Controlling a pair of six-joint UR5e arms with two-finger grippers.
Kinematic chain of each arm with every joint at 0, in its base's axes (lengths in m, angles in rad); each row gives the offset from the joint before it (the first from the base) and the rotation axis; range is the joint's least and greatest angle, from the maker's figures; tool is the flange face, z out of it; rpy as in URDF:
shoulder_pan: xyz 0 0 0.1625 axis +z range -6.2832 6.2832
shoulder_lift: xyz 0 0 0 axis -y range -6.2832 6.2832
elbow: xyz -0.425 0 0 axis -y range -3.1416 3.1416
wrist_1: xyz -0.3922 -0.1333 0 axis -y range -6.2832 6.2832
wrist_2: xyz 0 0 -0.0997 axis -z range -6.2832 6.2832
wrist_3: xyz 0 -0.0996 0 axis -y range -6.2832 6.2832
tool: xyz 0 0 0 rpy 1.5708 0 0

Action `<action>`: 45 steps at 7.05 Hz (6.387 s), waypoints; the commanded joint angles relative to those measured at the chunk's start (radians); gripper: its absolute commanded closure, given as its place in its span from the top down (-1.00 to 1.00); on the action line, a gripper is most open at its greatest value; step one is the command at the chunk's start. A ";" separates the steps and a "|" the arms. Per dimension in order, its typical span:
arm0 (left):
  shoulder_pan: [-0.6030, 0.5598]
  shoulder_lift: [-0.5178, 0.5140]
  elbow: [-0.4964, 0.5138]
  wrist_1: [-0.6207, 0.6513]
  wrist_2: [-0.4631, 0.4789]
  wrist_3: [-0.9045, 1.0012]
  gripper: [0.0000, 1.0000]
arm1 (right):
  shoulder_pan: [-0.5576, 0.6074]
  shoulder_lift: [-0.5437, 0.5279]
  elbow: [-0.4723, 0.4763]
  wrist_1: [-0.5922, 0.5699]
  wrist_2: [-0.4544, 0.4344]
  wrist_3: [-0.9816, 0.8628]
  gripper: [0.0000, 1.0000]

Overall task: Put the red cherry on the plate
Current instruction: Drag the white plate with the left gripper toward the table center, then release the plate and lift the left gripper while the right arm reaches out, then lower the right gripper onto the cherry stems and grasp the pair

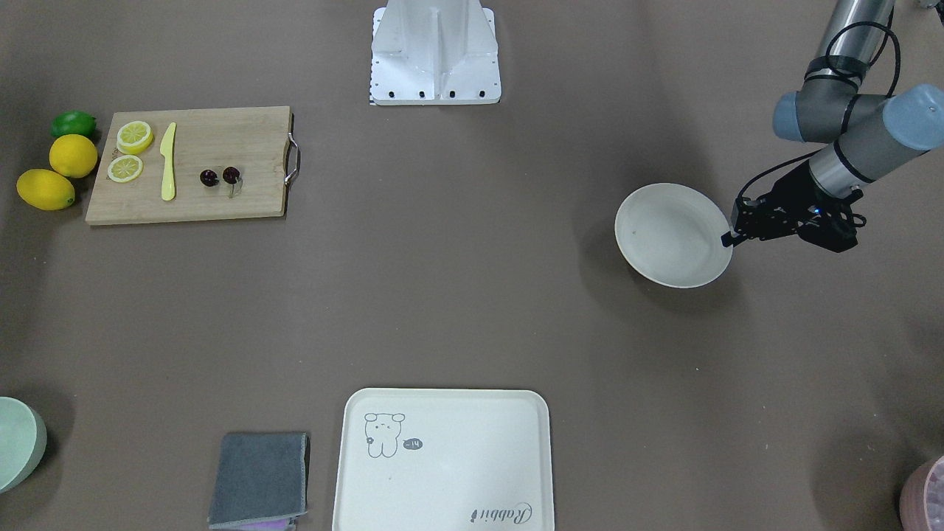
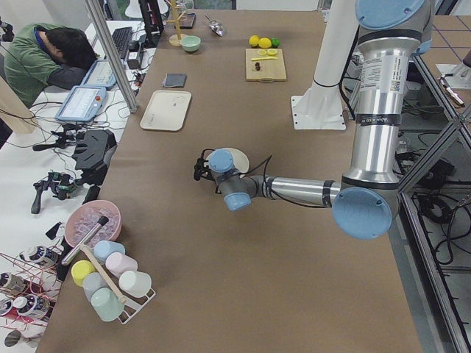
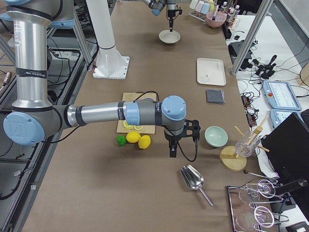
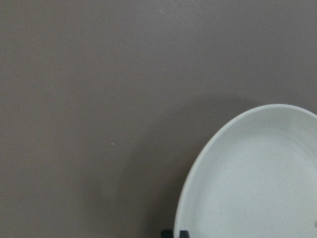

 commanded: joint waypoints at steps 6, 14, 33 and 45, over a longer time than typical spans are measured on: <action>0.352 -0.370 -0.292 0.527 0.435 -0.399 -1.00 | -0.003 -0.003 0.010 0.000 -0.006 -0.004 1.00; 0.590 -0.418 -0.216 0.547 0.721 -0.485 -1.00 | -0.003 -0.003 0.042 -0.002 0.002 0.003 1.00; 0.304 -0.337 -0.336 0.654 0.661 -0.300 0.96 | -0.823 0.018 0.182 0.490 -0.219 0.412 1.00; 0.304 -0.301 -0.347 0.654 0.651 -0.304 0.96 | -1.025 -0.094 0.148 0.715 -0.339 0.412 0.39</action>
